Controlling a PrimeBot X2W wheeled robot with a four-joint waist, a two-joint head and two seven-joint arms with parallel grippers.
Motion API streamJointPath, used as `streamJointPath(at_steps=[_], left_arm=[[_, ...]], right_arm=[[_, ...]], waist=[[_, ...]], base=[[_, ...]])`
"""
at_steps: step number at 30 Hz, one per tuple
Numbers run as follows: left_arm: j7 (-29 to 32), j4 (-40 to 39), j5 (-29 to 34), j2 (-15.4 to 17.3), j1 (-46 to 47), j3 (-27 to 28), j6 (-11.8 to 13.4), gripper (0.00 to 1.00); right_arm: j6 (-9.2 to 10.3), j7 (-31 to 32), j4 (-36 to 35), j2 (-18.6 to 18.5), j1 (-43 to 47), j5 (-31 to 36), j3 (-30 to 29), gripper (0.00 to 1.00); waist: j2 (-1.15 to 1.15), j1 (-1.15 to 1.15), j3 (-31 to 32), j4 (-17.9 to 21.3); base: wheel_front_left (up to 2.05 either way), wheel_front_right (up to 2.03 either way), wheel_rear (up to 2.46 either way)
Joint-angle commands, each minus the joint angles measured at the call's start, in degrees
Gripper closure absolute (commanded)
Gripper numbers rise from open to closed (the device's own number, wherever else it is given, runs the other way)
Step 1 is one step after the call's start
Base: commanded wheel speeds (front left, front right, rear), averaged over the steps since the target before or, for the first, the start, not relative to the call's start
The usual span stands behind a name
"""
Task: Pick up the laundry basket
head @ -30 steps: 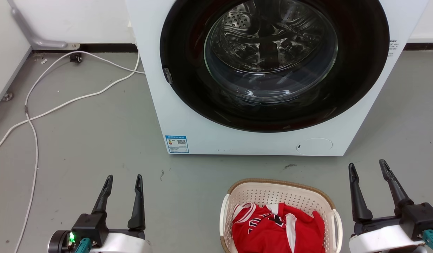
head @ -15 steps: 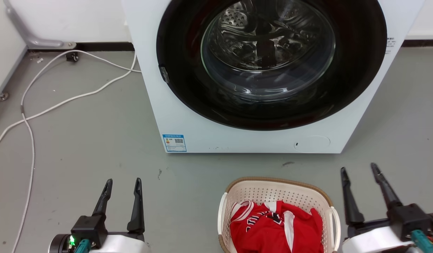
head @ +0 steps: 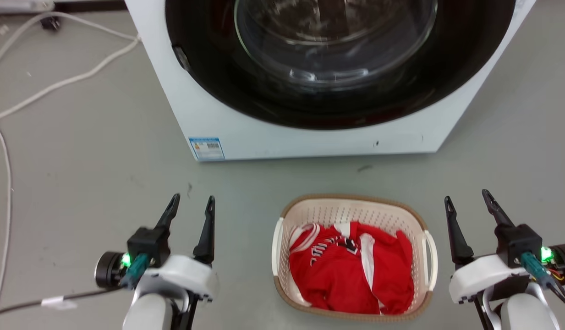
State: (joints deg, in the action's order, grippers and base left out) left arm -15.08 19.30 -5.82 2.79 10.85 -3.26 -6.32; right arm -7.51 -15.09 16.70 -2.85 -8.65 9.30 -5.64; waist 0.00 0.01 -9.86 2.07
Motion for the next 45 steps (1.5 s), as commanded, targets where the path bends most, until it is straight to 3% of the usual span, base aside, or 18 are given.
streamJointPath(at_steps=[1, 13, 14, 26, 45], left_arm=[[-0.1, 1.4, -0.5, 0.2, 1.7, -0.4, -0.2, 0.0], [-0.1, 18.4, -1.8, 0.2, 15.3, -7.3, -1.1, 0.0], [-0.1, 23.0, -2.4, 0.2, 18.5, -9.9, -1.1, 0.0], [-0.1, 38.1, -8.7, 0.4, 29.8, -18.6, -1.2, 0.0], [-0.1, 44.8, -16.7, 1.0, 39.5, -30.0, -1.2, 0.0]], right_arm=[[0.04, -0.1, 1.6, -0.1, -1.3, 0.2, -0.5, 0.0], [0.04, -0.1, 19.0, -0.2, -13.2, 3.6, -4.6, 0.0], [0.04, -0.1, 22.6, -0.7, -15.8, 4.5, -5.3, 0.0], [0.04, -0.1, 33.5, -1.0, -23.9, 6.4, -7.0, 0.0], [0.04, -0.1, 43.1, -0.6, -32.3, 10.0, -11.8, 0.0]], waist=[[0.0, -0.01, -3.1, 1.0], [0.0, -0.01, -15.0, 3.1], [0.0, -0.01, -17.6, 3.5], [0.0, -0.01, -26.7, 3.6], [0.0, -0.01, -37.5, 2.8]], base=[[0.0, 0.0, 0.0], [0.0, 0.0, 0.0], [0.0, 0.0, 0.0], [0.0, 0.0, 0.0], [0.0, 0.0, 0.0]])
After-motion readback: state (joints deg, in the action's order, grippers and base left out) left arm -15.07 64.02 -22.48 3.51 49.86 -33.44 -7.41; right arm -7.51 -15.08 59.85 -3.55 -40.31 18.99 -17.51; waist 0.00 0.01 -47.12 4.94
